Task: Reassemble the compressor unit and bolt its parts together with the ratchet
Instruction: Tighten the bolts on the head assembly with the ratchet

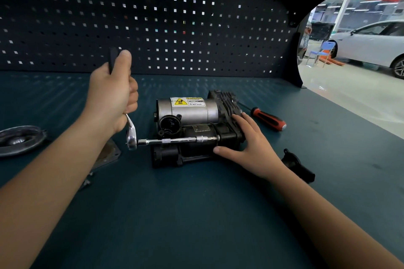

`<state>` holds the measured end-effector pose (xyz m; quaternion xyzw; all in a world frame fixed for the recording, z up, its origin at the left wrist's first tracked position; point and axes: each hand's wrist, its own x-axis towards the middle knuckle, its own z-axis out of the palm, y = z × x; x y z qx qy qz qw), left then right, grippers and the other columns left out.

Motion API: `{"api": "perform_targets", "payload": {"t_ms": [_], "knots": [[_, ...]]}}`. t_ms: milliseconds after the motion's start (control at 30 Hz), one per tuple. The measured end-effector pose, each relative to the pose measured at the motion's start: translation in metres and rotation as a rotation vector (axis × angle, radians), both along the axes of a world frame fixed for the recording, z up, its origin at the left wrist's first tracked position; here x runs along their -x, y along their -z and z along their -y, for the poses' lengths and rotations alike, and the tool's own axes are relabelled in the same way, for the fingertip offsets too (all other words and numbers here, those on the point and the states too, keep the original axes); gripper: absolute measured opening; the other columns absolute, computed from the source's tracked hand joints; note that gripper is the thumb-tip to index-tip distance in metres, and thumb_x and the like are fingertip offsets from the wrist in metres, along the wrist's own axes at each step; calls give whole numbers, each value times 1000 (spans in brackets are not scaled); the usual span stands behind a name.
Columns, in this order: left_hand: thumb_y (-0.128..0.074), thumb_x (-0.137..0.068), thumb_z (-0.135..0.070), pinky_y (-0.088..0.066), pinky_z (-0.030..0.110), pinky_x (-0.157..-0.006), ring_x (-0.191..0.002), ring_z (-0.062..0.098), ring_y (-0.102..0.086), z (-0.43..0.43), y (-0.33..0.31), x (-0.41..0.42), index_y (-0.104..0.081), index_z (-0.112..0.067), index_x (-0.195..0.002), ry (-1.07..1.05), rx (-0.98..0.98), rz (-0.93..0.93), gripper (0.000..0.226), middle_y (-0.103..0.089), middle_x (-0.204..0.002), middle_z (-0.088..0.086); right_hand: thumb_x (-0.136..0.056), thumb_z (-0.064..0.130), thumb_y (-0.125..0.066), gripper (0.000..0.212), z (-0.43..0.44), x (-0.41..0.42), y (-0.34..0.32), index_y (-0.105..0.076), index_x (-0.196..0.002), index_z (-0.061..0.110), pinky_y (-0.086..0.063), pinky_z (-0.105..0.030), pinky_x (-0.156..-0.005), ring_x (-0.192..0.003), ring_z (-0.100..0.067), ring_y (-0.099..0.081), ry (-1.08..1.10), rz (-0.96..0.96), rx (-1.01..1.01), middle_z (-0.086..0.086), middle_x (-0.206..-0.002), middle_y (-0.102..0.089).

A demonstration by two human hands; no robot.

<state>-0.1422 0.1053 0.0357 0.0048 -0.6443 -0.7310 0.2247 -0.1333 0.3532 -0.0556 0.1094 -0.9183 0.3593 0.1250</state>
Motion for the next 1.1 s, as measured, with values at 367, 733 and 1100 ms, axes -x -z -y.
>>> {"api": "perform_targets", "payload": {"t_ms": [367, 733, 1100], "knots": [[-43, -95, -32, -14, 14, -32, -32, 4, -17, -4, -1, -3, -29, -22, -65, -42, 21, -16, 35, -25, -39, -12, -68, 45, -76, 83, 1, -2, -1, -35, -140, 38, -12, -15, -104, -142, -8, -10, -20, -28, 32, 4, -157, -9], [-43, -96, -40, -14, 16, -32, -33, 4, -18, -6, 2, -4, -30, -22, -66, 32, -12, -59, 37, -27, -41, -11, -68, 43, -78, 78, 2, -2, -2, -41, -136, 40, -13, -15, -103, -142, -9, -13, -9, -20, 42, 3, -156, -10], [-55, -91, -39, -16, 14, -30, -32, 3, -19, 0, 16, 16, -38, -19, -64, 79, -331, 261, 38, -27, -40, -11, -66, 42, -79, 74, 7, -2, -3, -45, -132, 42, -17, -33, -114, -143, -20, -11, -17, -6, 17, -1, -157, -4]]}}
